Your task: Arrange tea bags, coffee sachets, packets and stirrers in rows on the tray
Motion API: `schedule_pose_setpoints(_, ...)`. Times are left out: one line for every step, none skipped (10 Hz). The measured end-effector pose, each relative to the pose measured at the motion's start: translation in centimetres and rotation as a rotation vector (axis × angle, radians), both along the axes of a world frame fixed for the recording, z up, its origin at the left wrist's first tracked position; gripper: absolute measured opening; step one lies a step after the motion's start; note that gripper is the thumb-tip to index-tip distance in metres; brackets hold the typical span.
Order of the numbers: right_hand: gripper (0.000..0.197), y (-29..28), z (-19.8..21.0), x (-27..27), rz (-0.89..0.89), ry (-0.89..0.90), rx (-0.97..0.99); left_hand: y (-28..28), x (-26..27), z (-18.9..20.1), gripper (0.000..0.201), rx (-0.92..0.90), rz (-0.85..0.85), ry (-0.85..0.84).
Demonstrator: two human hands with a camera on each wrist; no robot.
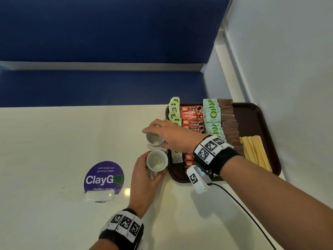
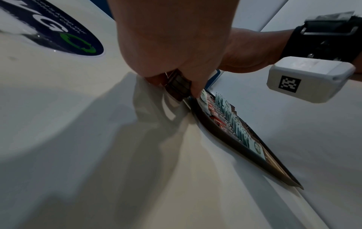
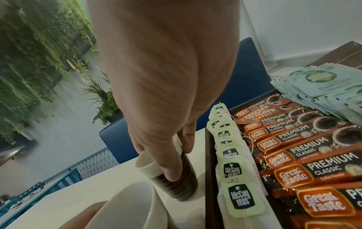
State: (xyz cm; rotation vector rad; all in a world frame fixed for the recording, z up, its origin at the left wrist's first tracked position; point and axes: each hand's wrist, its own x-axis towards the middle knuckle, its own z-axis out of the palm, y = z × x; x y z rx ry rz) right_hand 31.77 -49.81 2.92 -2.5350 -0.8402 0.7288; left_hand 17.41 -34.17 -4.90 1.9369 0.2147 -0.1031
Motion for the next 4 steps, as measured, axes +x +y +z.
schedule_pose_setpoints(0.072, 0.07, 0.04, -0.11, -0.001, 0.006, -0.006, 0.01, 0.05, -0.16, 0.062, -0.003, -0.001, -0.003)
schedule_pose_setpoints(0.074, 0.05, -0.24, -0.03, 0.005, -0.009, -0.015, -0.01, 0.08, -0.21, 0.063, -0.015, 0.007, -0.008)
schedule_pose_setpoints(0.084, 0.25, -0.36, -0.21, 0.011, 0.001, -0.017, 0.07, 0.07, -0.19, 0.065, -0.006, -0.002, -0.023)
schedule_pose_setpoints(0.101, -0.17, -0.25, -0.33, 0.000, -0.032, -0.008, -0.02, 0.17, -0.01, 0.065, -0.035, 0.000, -0.039)
